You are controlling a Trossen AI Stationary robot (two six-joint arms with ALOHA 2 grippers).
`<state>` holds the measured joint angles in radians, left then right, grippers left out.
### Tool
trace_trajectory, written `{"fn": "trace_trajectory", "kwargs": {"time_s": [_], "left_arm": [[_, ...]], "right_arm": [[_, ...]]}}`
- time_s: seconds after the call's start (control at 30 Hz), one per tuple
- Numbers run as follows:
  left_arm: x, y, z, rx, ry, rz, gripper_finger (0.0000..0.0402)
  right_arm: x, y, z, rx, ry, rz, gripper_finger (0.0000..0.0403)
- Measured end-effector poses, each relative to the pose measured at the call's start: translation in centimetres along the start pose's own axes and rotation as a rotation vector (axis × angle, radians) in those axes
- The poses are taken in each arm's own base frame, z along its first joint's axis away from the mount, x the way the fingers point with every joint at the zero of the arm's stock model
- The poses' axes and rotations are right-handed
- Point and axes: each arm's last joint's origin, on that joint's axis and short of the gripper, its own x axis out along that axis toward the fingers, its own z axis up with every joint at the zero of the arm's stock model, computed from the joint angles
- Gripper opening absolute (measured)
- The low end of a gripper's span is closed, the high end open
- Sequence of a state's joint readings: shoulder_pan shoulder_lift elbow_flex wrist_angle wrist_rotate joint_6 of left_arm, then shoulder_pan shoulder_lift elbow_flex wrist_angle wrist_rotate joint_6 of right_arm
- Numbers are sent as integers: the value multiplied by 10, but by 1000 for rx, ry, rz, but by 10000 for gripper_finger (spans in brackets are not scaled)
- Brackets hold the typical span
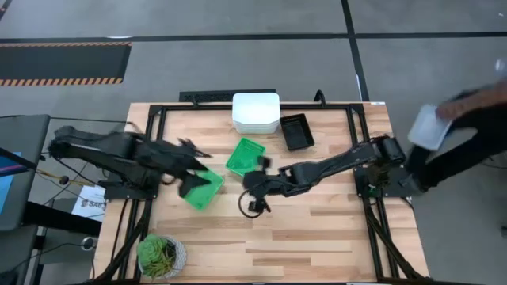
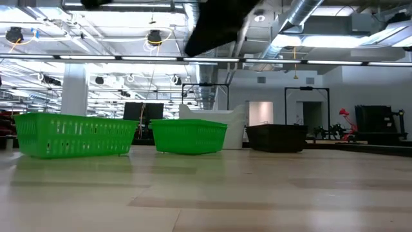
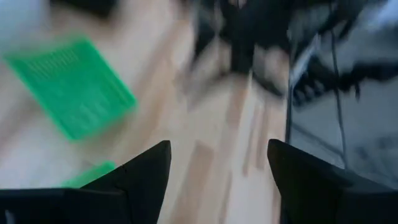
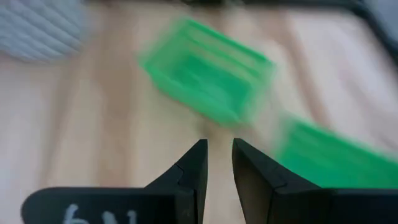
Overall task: Stack baskets by color
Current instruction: Stack the bottom green bin into the top green bin
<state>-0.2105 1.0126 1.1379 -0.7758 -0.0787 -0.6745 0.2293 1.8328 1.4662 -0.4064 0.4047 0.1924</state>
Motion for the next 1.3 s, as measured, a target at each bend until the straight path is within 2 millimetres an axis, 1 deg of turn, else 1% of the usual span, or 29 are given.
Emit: {"fn": "trace_trajectory", "kwargs": {"time_s": [0.1,0.17,0.23,0.37,0.47,0.57,0.63,0.73,0.83,1.0,1.1,1.2,1.3], "left_arm": [[-37,-9,7,15,-173,25,256],[-54,-11,6,19,-235,26,256],[-66,-10,5,15,-283,15,256],[-76,-6,1,-1,-308,27,256],[-77,-3,-1,2,-293,52,256],[-76,-1,-4,-2,-268,74,256],[-73,-2,-4,-5,-259,83,256],[-70,-2,-4,-1,-242,92,256],[-70,-2,-4,-8,-241,91,256],[-69,-3,-4,-18,-235,86,256],[-69,-2,-5,-16,-234,91,256],[-69,-2,-5,-16,-232,99,256],[-69,-1,-6,-14,-226,106,256]], "right_arm": [[36,8,5,-59,-89,153,101],[57,11,10,-102,-112,205,111],[74,10,16,-150,-107,215,128],[100,12,36,-249,-142,270,178],[118,18,46,-346,-178,321,218],[136,24,49,-437,-185,337,246],[148,26,46,-485,-163,350,253],[166,32,40,-543,-133,366,255],[181,36,33,-557,-109,372,255],[193,35,19,-553,-18,380,255],[197,30,15,-541,30,337,251],[198,25,14,-499,53,315,218],[198,26,14,-484,62,299,149]]}}
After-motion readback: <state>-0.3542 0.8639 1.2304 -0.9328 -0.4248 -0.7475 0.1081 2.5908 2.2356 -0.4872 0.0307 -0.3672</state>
